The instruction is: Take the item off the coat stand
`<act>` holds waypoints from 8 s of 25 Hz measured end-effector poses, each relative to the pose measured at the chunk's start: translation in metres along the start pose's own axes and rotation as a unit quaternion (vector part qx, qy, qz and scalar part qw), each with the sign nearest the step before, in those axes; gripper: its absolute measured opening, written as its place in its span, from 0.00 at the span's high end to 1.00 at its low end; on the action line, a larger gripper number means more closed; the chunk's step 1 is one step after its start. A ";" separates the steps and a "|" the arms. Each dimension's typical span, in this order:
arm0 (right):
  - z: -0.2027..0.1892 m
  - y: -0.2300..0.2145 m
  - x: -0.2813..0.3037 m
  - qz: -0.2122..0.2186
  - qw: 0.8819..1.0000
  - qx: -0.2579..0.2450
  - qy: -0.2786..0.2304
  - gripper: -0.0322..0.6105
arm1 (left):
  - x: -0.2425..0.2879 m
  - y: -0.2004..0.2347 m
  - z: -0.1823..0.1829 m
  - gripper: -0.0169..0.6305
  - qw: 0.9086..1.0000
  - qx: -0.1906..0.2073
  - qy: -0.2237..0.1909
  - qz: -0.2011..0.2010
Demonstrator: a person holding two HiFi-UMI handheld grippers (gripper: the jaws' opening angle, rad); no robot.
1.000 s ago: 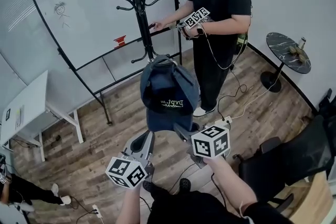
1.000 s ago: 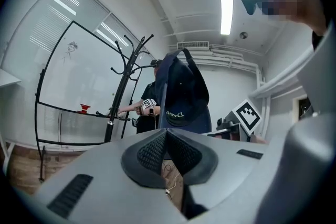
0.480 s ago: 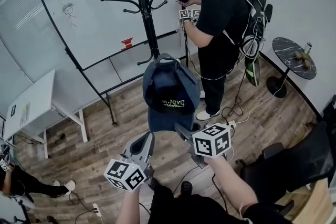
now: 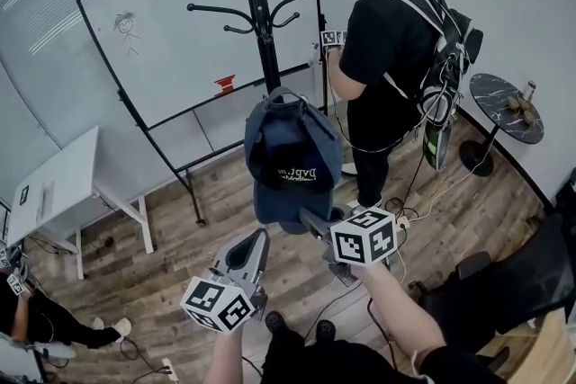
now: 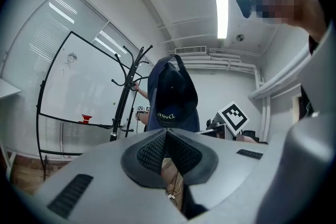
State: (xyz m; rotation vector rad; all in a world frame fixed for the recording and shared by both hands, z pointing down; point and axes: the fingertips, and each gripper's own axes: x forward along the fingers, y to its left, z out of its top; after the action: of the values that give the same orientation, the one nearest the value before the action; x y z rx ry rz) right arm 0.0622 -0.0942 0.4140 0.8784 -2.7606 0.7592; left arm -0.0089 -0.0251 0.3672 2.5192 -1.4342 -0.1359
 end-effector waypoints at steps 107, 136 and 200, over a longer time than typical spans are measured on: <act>0.082 -0.182 0.245 -0.090 0.984 0.151 0.000 0.87 | 0.136 0.233 0.032 0.95 0.998 -0.012 0.034 -0.045; 0.085 -0.198 0.238 -0.127 0.984 0.121 -0.017 0.56 | 0.131 0.226 0.031 0.95 0.998 -0.007 0.031 -0.049; 0.001 0.069 0.057 -0.159 0.968 -0.062 -0.184 0.90 | -0.012 0.138 -0.009 0.95 0.982 -0.033 0.062 -0.177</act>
State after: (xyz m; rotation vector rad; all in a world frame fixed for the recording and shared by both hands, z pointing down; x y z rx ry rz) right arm -0.0244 -0.0753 0.3998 1.5197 -2.8131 0.3935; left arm -0.1285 -0.0814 0.4098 2.6500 -0.9113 -0.0857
